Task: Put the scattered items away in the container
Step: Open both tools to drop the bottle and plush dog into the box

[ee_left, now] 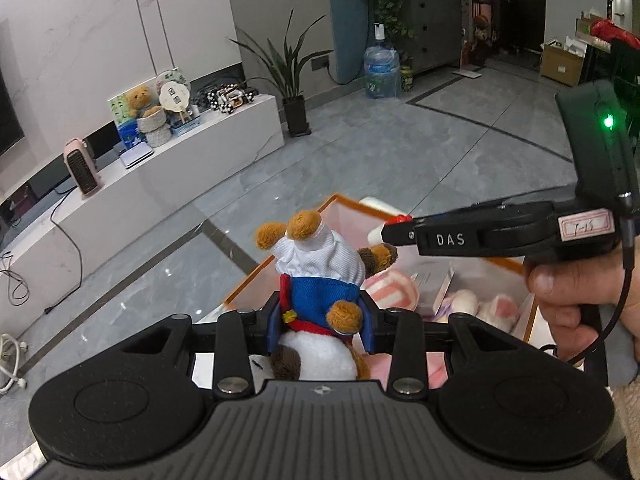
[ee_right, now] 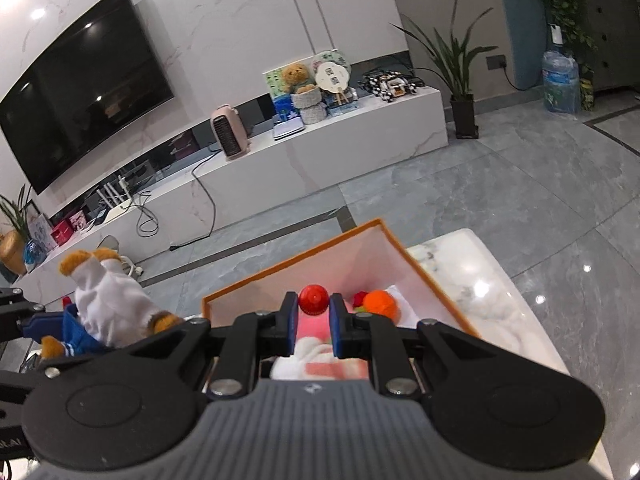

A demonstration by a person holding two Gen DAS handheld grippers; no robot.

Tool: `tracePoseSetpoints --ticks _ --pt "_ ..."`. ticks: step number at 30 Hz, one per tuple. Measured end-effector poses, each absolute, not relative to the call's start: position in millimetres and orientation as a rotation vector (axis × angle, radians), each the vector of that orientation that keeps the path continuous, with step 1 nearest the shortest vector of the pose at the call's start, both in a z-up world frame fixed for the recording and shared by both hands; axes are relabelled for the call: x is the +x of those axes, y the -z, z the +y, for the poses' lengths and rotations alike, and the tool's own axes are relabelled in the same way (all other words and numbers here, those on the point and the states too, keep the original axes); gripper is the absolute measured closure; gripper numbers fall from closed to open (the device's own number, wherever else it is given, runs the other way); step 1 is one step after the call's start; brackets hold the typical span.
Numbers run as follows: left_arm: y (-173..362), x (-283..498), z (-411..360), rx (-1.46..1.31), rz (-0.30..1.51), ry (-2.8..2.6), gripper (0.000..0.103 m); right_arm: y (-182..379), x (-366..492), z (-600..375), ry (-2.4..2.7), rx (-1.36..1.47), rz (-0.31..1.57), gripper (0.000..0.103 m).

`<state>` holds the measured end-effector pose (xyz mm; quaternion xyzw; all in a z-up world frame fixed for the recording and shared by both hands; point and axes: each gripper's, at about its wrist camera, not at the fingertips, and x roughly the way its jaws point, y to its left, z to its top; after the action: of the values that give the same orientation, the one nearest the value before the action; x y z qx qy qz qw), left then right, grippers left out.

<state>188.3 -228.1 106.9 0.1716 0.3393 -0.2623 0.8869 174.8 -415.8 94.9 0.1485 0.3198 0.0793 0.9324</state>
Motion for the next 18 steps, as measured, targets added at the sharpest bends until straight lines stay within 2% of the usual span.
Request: tracePoseSetpoints --ticks 11,18 --pt "-110.4 217.6 -247.7 0.281 0.658 0.558 0.06 -83.7 191.1 -446.3 -0.116 0.337 0.661 0.085" --pt "-91.5 236.5 -250.8 0.251 0.704 0.542 0.06 -76.8 200.2 -448.3 -0.12 0.346 0.67 0.085"
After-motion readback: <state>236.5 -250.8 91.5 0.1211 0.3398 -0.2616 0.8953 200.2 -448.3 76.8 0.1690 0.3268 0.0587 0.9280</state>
